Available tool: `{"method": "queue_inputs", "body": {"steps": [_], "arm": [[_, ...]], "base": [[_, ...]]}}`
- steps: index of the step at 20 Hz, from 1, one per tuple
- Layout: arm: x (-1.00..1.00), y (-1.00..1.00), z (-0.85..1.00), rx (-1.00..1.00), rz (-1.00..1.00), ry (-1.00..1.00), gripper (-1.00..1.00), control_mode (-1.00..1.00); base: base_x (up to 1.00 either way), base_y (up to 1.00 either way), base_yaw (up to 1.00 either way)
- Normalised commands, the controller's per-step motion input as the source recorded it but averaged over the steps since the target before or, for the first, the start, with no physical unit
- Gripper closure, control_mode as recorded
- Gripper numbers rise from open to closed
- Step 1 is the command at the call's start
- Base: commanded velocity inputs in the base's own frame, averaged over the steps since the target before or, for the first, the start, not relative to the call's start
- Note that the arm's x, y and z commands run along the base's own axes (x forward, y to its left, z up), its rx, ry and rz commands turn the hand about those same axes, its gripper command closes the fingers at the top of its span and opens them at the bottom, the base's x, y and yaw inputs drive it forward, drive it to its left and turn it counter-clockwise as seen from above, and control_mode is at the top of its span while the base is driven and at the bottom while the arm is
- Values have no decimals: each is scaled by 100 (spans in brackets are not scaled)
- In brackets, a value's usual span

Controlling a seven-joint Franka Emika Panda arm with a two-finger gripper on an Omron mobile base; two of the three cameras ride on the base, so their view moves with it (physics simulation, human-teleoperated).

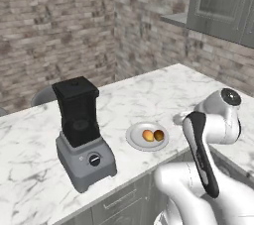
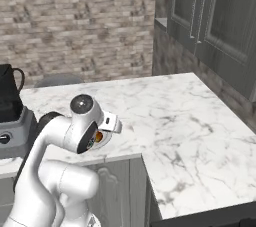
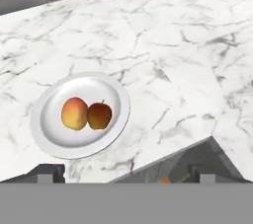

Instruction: Pick the apple and mango from the fridge and place them on the plate next to the blender to make a fruit smoothie.

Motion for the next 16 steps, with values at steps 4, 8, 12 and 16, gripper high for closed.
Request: {"method": "queue_inputs", "body": {"steps": [4, 8, 12, 16], "arm": [[-100, -82, 62, 13, 0, -38, -100, -100], [-100, -77, 86, 11, -2, -22, -100, -100], [-82, -67, 35, 3, -11, -13, -100, -100], [0, 0, 0, 0, 0, 0, -100, -100]], "base": [[0, 0, 0], [0, 0, 0], [0, 0, 0], [0, 0, 0]]}}
